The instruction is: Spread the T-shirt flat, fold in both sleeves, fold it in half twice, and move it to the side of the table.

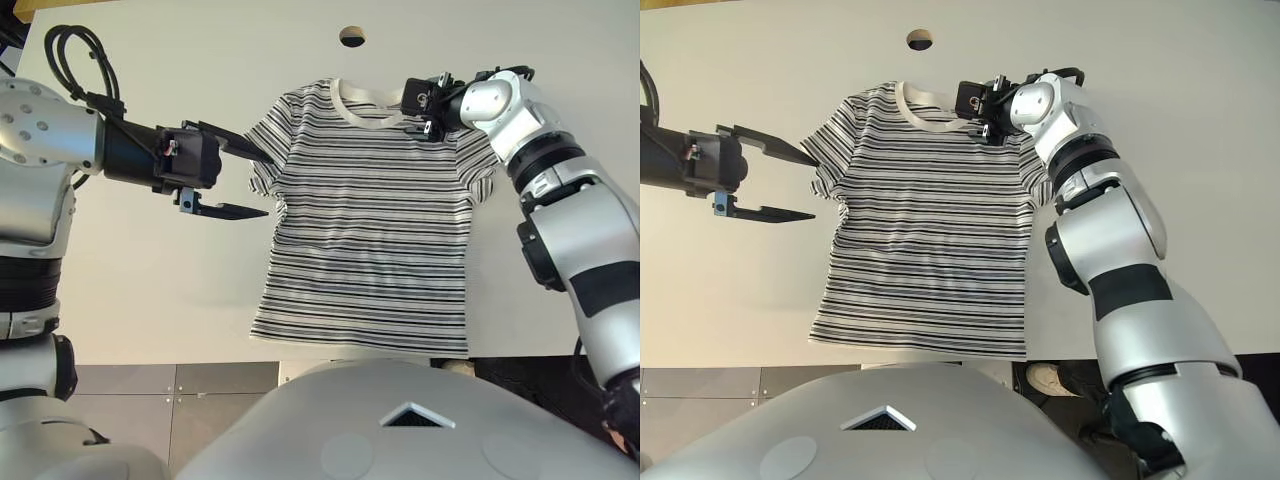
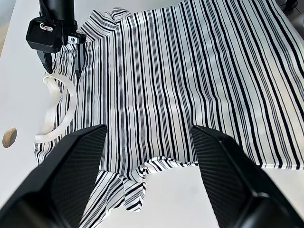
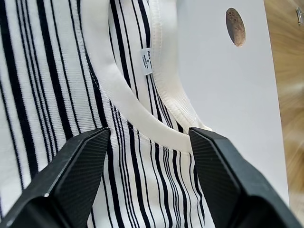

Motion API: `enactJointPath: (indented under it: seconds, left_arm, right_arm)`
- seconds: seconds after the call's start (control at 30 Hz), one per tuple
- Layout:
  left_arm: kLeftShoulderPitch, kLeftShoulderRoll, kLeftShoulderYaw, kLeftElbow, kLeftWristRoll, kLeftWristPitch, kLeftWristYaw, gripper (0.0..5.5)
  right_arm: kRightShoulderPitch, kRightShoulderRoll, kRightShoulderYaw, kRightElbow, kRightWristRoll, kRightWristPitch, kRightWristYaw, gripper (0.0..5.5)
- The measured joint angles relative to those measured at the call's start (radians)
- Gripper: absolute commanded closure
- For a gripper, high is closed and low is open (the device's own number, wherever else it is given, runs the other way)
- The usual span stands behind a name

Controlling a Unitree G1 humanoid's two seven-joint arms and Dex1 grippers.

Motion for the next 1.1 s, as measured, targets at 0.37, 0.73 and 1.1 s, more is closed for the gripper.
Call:
enactJointPath:
  seconds: [0.37,0.73,1.1]
  left_arm:
    - [-0.166,-0.057,-0.106,0.525,0.349,-0.442,0.068,2.18]
    - [-0.471,-0.154,-0.371,1.037,1.06,-0.962,0.8,2.18]
    - [-0.6,-0.257,-0.67,1.263,1.442,-0.942,1.384,2.18]
  right_arm:
    - [-0.195,0.029,-0.291,-0.053,0.261,0.067,0.194,2.4]
    - [-0.191,0.014,-0.348,-0.231,0.351,0.074,0.372,2.4]
    - [-0.074,0.01,-0.345,-0.586,0.414,0.198,0.409,2.4]
